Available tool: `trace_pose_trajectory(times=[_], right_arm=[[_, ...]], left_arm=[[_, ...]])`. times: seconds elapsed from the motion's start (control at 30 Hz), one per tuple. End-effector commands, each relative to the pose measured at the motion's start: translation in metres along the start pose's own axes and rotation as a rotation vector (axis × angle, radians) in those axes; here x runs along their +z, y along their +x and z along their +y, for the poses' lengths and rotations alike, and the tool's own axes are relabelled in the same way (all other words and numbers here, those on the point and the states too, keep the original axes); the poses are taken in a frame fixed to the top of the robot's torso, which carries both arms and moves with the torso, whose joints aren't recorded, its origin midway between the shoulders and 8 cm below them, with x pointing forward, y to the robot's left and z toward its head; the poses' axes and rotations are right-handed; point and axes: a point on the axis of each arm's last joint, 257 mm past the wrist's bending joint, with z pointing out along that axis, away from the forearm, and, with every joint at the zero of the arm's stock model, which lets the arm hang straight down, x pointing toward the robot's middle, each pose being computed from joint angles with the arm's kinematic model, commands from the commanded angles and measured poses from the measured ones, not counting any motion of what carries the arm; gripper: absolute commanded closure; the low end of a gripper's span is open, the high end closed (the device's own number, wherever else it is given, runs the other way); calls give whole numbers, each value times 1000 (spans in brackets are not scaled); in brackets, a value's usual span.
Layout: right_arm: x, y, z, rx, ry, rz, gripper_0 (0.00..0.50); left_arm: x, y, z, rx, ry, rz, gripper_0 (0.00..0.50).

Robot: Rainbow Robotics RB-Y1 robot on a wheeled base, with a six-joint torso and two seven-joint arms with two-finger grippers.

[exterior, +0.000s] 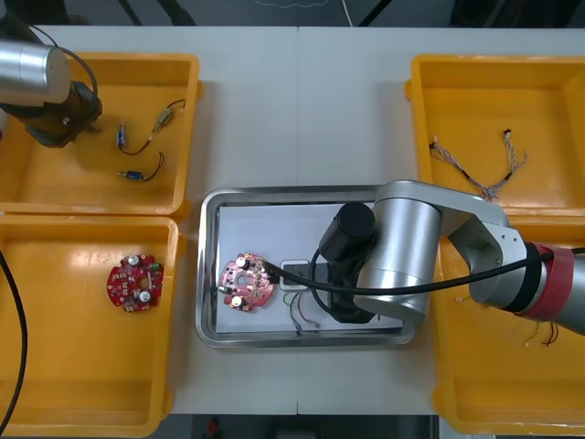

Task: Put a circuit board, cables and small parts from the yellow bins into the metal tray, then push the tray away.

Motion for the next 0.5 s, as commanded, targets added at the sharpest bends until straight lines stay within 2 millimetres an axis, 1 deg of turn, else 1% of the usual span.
trace_pose_trajectory(times=[0.03, 0.07, 0.1, 0.13, 0.17, 0.2, 0.23, 0.27, 0.33, 0.4, 0.5], right_arm=[[-29, -30, -17, -11, 48, -61, 0], [-32, -30, -18, -7, 49, -59, 0], [-42, -31, -23, 9, 46, -57, 0], [-46, -33, -25, 17, 47, -58, 0], [-53, -35, -28, 33, 42, -60, 0], [-61, -37, -32, 54, 39, -59, 0], [-61, -37, -32, 54, 39, -59, 0], [-73, -39, -37, 79, 35, -60, 0], [-81, -39, -42, 100, 30, -56, 0], [-96, -39, -49, 135, 31, -57, 0], [-111, -30, -57, 167, 41, -42, 0]], left_arm=[[-12, -9, -30, 117, 28, -36, 164], [-11, -8, -29, 118, 27, -36, 195], [-9, -6, -27, 118, 28, -34, 352], [-8, -5, -26, 119, 26, -32, 463], [-6, -4, -25, 121, 26, -34, 500], [-5, -3, -23, 125, 23, -35, 500], [-5, -3, -23, 125, 23, -35, 500], [-5, -2, -23, 124, 22, -31, 500], [-5, -1, -22, 124, 20, -26, 500], [-9, -4, -21, 121, 17, -23, 500], [-21, -11, -16, 125, -6, -8, 500]])
